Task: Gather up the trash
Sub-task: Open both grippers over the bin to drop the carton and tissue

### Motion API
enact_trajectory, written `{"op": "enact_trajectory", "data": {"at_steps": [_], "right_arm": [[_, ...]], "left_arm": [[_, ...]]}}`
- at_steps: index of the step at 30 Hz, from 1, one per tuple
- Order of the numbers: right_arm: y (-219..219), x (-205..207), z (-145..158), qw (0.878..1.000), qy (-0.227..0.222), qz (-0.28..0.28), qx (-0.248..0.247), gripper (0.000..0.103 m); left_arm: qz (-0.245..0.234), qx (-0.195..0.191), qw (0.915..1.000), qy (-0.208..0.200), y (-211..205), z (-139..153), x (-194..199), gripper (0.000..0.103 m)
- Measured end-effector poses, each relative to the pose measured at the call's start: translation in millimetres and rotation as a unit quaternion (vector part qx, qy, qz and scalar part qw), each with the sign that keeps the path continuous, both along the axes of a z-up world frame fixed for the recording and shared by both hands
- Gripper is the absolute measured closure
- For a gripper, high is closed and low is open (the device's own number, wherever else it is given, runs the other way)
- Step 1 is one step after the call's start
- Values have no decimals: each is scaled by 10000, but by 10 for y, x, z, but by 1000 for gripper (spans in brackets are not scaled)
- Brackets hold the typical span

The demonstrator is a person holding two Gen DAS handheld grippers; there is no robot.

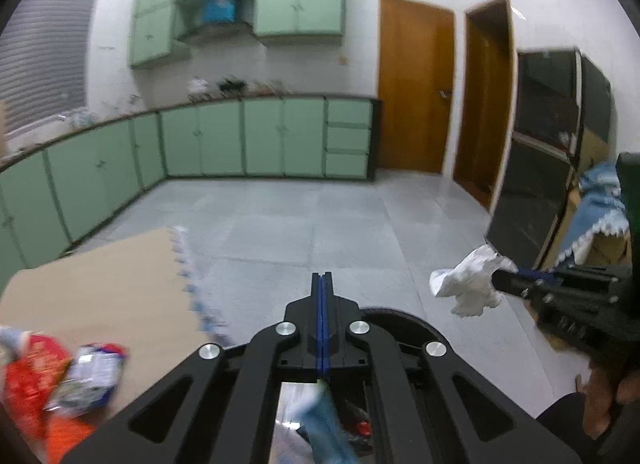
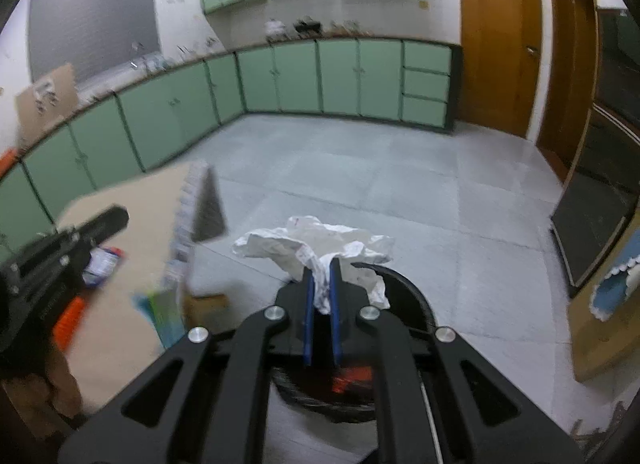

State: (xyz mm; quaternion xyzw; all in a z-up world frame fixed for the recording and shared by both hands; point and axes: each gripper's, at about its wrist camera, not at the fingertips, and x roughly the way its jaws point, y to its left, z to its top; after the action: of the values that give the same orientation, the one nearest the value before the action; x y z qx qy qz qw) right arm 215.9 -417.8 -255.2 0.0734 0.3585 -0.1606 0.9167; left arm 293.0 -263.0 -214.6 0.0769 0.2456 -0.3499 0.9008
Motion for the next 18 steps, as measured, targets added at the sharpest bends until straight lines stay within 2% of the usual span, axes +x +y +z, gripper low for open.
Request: {"op": "enact_trajectory", "data": {"at_steps": [1, 3, 6, 8, 10, 13, 15, 18], "right_arm": [[-123, 127, -228, 9994, 321, -51, 89, 97], [-285, 222, -549, 9973, 651, -106, 309, 97], [-455, 268, -954, 9919, 1040, -226, 688, 91], [-470, 237, -1118, 9908, 1144, -289, 663, 64], [-484, 187, -1292, 9896, 1236, -313, 667, 63], [-495, 168, -1413, 9871, 1320, -360, 834, 64], [-497, 134, -1326, 9876, 1215, -406, 909, 64], [-510, 112, -1156, 9896, 1045, -480, 868, 63]], "left_arm": [[-66, 58, 9999, 48, -134, -78, 74, 103], [-192, 229, 9988, 377, -475, -297, 319, 103], [-415, 504, 9971, 382, -753, -433, 373, 103], [-490, 663, 9962, 286, -834, -469, 329, 103], [-486, 718, 9960, 233, -808, -479, 299, 102], [-359, 700, 9966, 260, -685, -447, 323, 99], [-282, 692, 9966, 341, -618, -436, 366, 94], [-93, 696, 9967, 403, -487, -445, 373, 74]]}}
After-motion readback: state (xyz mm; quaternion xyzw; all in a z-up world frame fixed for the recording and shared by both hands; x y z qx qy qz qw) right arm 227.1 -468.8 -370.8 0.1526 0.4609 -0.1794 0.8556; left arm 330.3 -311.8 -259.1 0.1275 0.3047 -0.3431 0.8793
